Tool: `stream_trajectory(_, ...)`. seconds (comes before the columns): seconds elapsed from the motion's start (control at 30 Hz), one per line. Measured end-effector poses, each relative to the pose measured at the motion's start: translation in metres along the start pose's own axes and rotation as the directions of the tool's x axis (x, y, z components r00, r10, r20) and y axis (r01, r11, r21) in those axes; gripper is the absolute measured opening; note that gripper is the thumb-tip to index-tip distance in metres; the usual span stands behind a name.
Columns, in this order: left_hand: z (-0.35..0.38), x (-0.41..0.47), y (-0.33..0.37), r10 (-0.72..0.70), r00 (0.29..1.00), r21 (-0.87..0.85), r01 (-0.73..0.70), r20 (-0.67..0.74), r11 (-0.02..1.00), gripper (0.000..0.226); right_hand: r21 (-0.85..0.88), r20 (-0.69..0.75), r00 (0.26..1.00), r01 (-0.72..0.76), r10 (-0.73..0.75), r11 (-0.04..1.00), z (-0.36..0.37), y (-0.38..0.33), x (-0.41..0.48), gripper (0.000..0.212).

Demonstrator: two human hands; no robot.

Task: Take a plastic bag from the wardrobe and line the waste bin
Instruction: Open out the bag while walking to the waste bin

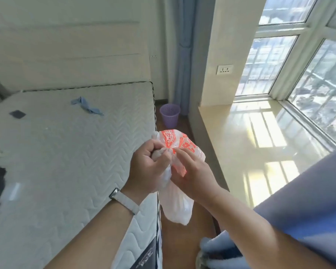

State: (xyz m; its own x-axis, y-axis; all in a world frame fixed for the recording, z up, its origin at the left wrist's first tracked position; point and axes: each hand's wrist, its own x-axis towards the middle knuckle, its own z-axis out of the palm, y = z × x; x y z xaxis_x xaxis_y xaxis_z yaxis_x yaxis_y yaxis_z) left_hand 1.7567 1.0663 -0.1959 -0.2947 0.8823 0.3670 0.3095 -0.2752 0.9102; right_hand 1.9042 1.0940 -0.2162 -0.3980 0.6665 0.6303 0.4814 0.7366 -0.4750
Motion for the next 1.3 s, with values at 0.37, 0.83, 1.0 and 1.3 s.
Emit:
stream_trajectory(0.37, 0.09, 0.108, -0.014, 0.045, 0.999, 0.041, -0.044, -0.019, 0.998, 0.005, 0.074, 0.049, 0.998, 0.046, -0.049, 0.996, -0.023, 0.127, 0.085, 0.041)
stream_trajectory(0.83, 0.135, 0.234, -0.078, 0.025, 1.0, 0.063, -0.024, -0.002, 0.998, 0.008, 0.08, 0.07, 0.996, -0.064, 0.059, 0.995, 0.018, 0.234, 0.17, 0.039)
stream_trajectory(1.0, 0.134, 0.313, -0.131, -0.012, 1.0, 0.018, 0.011, 0.02, 1.0, 0.012, -0.001, 0.129, 0.987, -0.099, 0.098, 0.995, 0.062, 0.278, 0.231, 0.04)
stream_trajectory(1.3, 0.096, 0.467, -0.203, -0.021, 1.0, 0.01, 0.02, 0.019, 1.0, 0.009, -0.032, 0.261, 0.962, -0.082, 0.087, 0.996, 0.153, 0.338, 0.373, 0.04)
